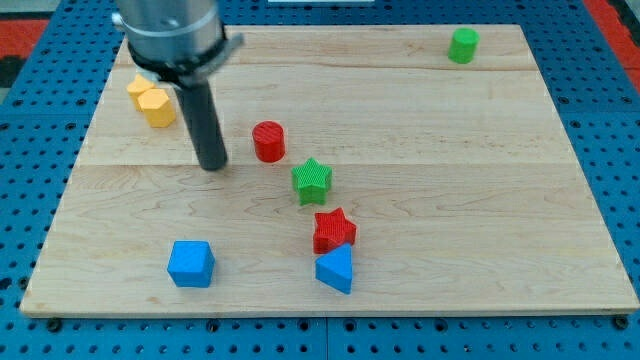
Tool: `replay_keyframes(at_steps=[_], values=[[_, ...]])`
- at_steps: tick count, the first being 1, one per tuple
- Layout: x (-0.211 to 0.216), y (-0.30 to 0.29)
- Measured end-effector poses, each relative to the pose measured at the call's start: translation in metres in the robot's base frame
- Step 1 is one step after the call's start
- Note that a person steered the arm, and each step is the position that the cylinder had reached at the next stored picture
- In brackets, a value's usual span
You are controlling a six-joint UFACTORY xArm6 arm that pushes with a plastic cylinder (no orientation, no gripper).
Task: Move the yellow hexagon to the left of the green star
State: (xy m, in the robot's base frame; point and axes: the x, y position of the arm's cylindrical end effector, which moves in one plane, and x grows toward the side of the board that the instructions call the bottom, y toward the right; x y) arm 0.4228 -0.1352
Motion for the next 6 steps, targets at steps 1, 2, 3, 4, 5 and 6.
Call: replay_keyframes(at_steps=[1, 2, 3, 4, 5, 6], values=[[-0.026, 0.027], [-0.006, 0.064], [-0.024, 0.050], [-0.017, 0.014], [-0.002, -0.033], [0.056, -0.042]])
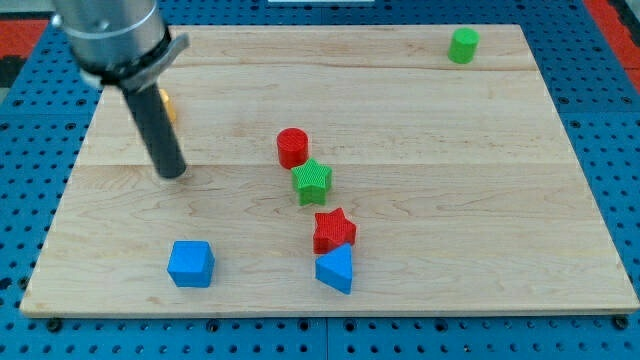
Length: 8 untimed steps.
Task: Move the yellow hexagon to the left of the green star
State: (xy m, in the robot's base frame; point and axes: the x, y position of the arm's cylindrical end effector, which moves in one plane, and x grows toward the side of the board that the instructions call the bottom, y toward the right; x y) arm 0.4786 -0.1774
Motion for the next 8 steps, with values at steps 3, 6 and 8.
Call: replay_keyframes(at_steps=[3, 6, 8], values=[[-0.052, -0.050], [-0.156, -0.038], [-0.102, -0.014]])
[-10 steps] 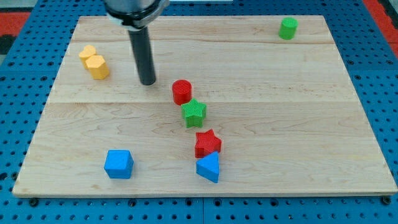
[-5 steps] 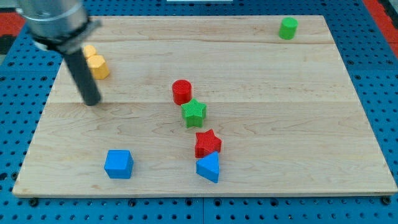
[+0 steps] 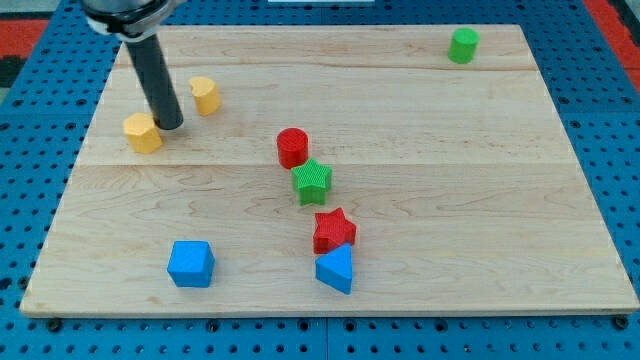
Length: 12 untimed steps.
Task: Move the yellow hexagon to the left of the green star
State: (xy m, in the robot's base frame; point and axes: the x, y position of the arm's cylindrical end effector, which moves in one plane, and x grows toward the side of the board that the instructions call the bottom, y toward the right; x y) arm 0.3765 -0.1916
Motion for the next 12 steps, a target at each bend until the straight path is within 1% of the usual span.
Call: replay_keyframes(at_steps=[1, 2, 4, 5, 6, 7, 8, 9, 10, 11, 12], values=[[-0.039, -0.010], [-0.008, -0.052], [0.055, 0.006], [0.094, 0.006], [0.107, 0.000], [0.118, 0.037], [0.110, -0.008], [0.059, -0.040], [-0.010, -0.062], [-0.053, -0.004], [-0.035, 0.037]])
